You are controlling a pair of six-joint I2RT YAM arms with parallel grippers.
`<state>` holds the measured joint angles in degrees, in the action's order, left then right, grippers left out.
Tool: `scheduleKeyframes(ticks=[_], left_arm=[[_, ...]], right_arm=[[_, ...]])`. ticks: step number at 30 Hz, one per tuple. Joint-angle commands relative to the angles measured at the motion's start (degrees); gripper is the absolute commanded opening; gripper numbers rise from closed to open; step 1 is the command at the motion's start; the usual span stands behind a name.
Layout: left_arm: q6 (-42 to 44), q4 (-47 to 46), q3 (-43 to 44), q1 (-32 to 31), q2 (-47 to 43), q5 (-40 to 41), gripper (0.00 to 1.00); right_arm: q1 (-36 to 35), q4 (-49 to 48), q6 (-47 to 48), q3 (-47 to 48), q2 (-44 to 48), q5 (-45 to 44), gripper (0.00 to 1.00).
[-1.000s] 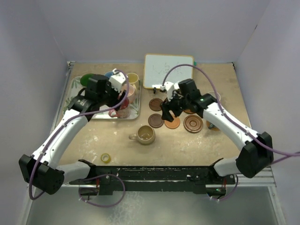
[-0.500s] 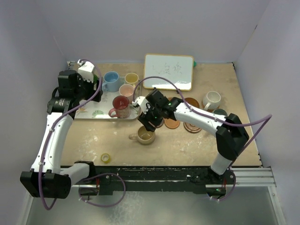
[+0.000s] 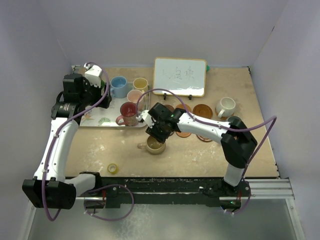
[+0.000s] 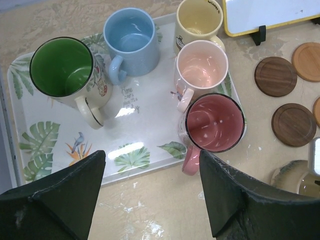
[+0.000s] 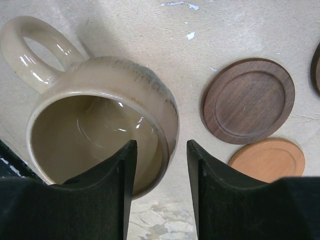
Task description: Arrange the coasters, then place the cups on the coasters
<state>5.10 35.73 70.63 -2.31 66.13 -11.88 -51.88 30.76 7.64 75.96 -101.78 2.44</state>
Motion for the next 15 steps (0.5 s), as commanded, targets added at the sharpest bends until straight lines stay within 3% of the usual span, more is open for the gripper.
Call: scheduleKeyframes(ticks=[1,15], left_arm=[[-0.8,-1.9,2.3,0.4,-0.4,-1.3,0.73],[0.1,-1.8,2.1,0.4,0.0,-0.8,0.73]], right_arm=[[-1.0,0.6,0.0,1.8,-0.5,-2.2,0.45],[-1.3,1.8,0.8,3.1,-1.8,-3.0,0.23]])
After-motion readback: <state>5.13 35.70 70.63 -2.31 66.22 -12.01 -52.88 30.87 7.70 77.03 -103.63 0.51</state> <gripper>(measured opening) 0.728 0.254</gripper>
